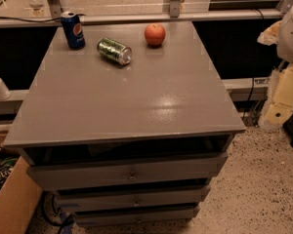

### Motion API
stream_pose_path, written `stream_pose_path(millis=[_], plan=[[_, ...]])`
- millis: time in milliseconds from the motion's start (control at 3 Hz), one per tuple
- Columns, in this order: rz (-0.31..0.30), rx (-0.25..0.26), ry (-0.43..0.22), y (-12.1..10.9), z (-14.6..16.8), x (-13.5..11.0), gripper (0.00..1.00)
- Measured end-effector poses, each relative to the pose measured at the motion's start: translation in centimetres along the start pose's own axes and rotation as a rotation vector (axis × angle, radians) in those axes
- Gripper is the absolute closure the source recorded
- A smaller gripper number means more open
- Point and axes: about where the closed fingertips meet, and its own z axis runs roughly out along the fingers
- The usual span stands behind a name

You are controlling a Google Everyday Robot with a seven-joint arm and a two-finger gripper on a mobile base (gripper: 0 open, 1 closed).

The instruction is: Place green can upright

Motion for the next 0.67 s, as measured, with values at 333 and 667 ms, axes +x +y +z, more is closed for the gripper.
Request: stream_pose_path(millis=[333,667], plan=[[-0.001,0.002,0.000,0.0,0.0,-0.1,0.00],[0.000,0.023,-0.008,-1.4,1.0,-2.4,0.00]])
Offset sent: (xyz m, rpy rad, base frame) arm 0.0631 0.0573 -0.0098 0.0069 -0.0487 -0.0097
